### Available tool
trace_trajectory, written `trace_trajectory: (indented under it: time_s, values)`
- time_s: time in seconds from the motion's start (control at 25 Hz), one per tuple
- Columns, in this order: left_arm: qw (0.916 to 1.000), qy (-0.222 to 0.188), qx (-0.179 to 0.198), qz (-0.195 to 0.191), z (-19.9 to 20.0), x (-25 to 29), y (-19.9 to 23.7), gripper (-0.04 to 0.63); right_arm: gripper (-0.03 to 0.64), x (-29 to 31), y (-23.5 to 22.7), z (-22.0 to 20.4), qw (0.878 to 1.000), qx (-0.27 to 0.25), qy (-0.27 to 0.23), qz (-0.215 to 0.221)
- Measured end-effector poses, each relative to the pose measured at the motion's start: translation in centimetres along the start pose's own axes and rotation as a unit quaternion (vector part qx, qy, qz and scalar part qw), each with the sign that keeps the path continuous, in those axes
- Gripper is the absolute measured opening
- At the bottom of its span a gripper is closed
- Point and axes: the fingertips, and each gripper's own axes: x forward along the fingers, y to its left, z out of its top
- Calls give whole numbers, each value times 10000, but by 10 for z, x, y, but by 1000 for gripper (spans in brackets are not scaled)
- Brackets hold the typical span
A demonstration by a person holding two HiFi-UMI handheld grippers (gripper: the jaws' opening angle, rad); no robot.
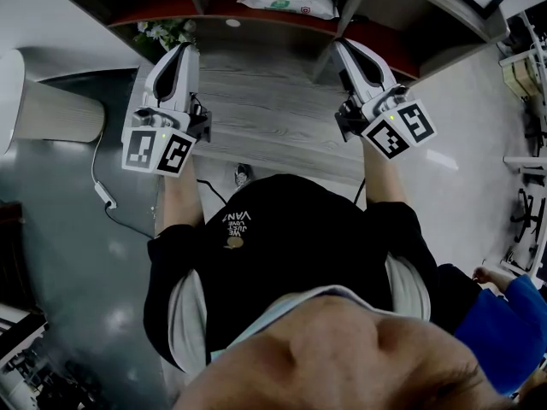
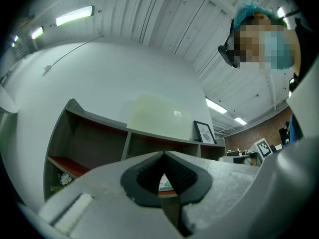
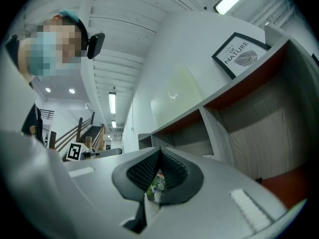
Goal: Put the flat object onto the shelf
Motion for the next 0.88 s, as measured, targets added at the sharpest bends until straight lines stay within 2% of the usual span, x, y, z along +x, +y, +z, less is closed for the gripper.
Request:
trace_trajectory:
  time_s: [0.52,0.88]
  values:
    - [9985,336,-341,252,-40,-20,-1,2,-2,-8,3,-34,9991,329,262,-6]
    - [9972,610,-352,238,-59,-26,-6,2,-3,-10,6,-52,9977,509,443,-18]
